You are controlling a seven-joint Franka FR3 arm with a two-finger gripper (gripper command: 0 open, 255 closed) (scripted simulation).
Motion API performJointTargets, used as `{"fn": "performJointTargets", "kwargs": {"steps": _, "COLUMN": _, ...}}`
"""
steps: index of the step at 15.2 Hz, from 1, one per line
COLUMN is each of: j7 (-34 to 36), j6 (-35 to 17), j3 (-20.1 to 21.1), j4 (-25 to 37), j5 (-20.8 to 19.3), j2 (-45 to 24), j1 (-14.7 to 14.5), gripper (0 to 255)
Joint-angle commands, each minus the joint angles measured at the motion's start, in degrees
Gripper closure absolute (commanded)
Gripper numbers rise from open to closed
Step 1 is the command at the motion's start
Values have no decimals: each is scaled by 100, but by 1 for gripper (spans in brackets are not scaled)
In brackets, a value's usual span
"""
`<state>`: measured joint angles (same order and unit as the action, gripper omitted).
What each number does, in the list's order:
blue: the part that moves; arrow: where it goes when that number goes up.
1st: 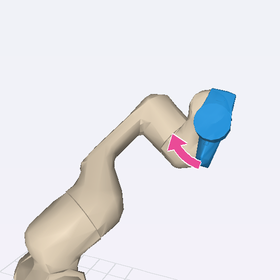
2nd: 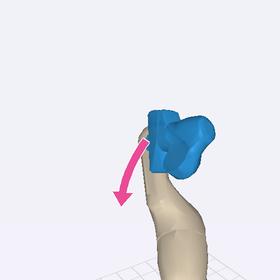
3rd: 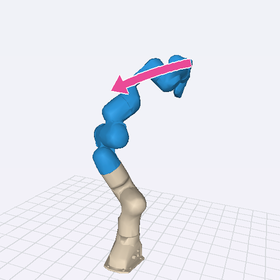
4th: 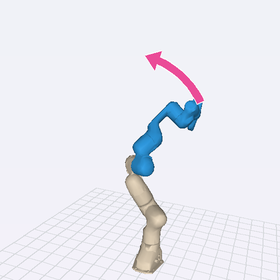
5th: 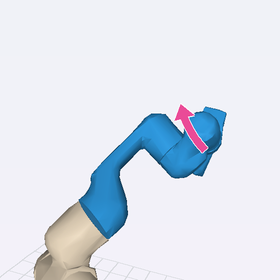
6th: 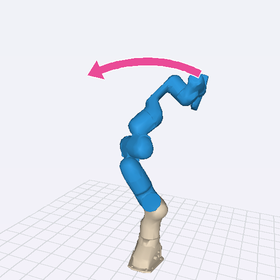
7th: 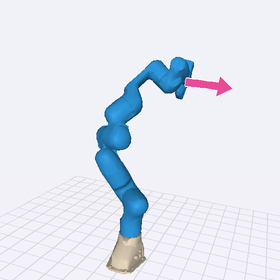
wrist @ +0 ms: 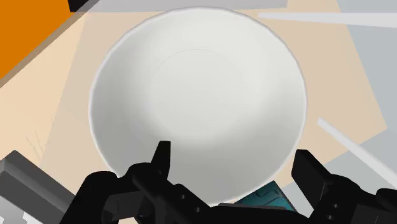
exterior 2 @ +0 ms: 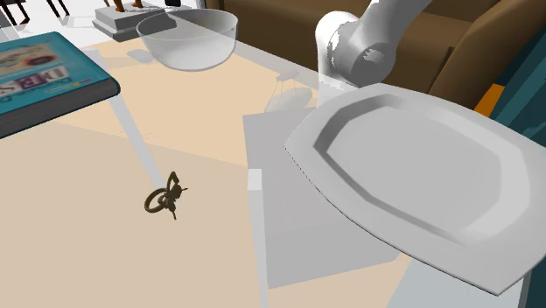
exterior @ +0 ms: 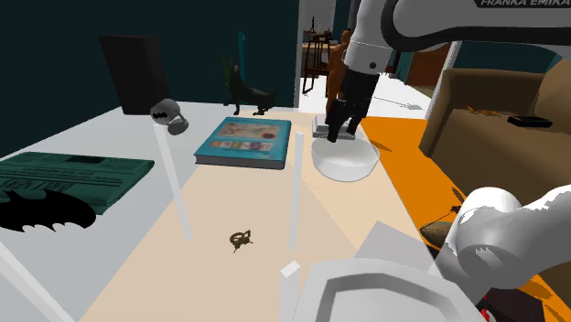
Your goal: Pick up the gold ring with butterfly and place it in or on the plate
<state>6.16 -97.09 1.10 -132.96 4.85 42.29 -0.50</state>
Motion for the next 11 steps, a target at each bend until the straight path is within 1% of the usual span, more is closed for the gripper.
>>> {"fn": "performJointTargets", "kwargs": {"steps": 1, "j7": 0, "j6": 0, "j3": 0, "j4": 0, "j5": 0, "j2": 0, "j1": 0, "gripper": 0}}
{"fn": "performJointTargets", "kwargs": {"steps": 6, "j7": 1032, "j6": -253, "j3": 830, "j4": -191, "j5": 262, "j2": 156, "j1": -115, "gripper": 0}}
{"fn": "performJointTargets", "kwargs": {"steps": 11, "j7": 2079, "j6": -523, "j3": 1704, "j4": -139, "j5": 473, "j2": 32, "j1": -180, "gripper": 0}}
